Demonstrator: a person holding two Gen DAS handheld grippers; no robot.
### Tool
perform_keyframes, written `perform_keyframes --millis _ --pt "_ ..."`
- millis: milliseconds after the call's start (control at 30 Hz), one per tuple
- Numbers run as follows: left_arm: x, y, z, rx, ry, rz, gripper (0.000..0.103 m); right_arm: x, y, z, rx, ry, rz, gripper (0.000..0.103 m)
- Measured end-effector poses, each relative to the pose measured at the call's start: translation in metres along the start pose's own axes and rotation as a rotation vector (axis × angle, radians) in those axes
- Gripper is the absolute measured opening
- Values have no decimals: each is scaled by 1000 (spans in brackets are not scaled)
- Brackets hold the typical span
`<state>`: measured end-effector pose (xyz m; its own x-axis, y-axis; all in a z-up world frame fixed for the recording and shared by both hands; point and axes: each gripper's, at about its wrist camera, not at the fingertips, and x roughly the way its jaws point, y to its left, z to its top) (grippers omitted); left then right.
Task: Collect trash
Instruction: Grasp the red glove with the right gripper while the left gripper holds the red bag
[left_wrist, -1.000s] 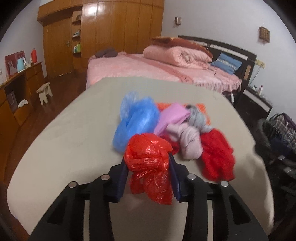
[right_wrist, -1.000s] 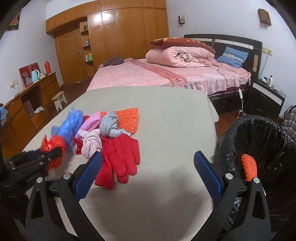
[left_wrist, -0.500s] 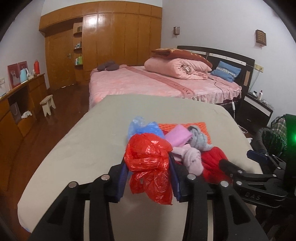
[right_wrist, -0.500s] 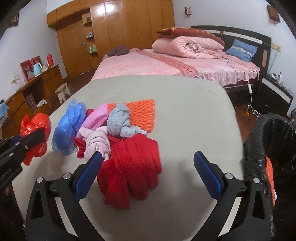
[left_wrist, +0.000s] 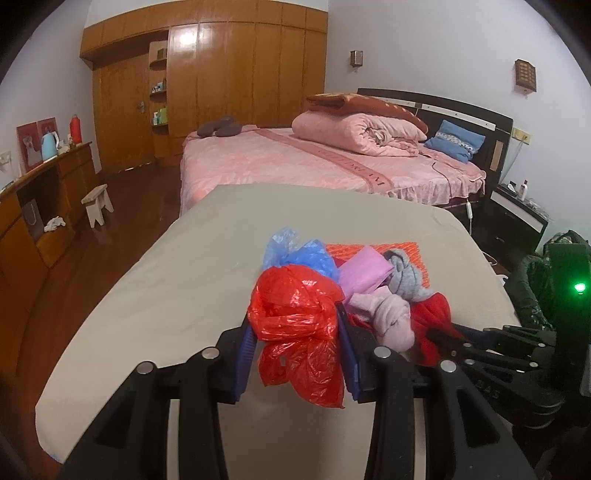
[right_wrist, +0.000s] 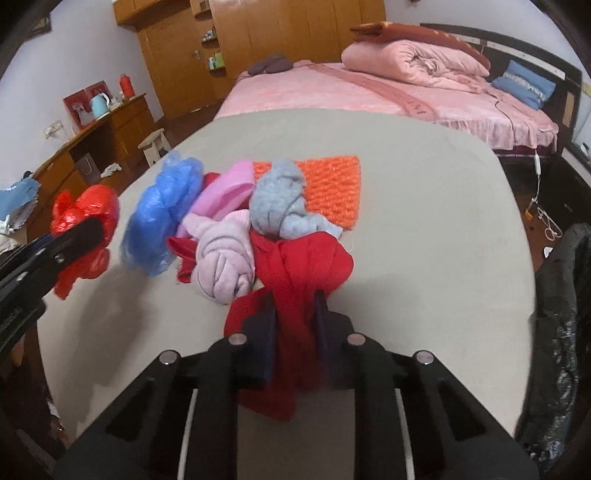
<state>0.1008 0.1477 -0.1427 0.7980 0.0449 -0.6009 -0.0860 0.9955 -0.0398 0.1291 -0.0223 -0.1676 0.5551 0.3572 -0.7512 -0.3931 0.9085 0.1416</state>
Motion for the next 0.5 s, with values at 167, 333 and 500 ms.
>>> perform_keyframes --millis 167,333,500 --pt "-7 -4 4 0 -17 -9 40 -31 -3 0 8 -48 10 17" --pt "-18 -14 11 9 -41 -31 40 -59 -14 7 41 -91 13 17" --pt "-30 -29 21 25 -68 -59 40 -87 -22 12 62 -140 13 17"
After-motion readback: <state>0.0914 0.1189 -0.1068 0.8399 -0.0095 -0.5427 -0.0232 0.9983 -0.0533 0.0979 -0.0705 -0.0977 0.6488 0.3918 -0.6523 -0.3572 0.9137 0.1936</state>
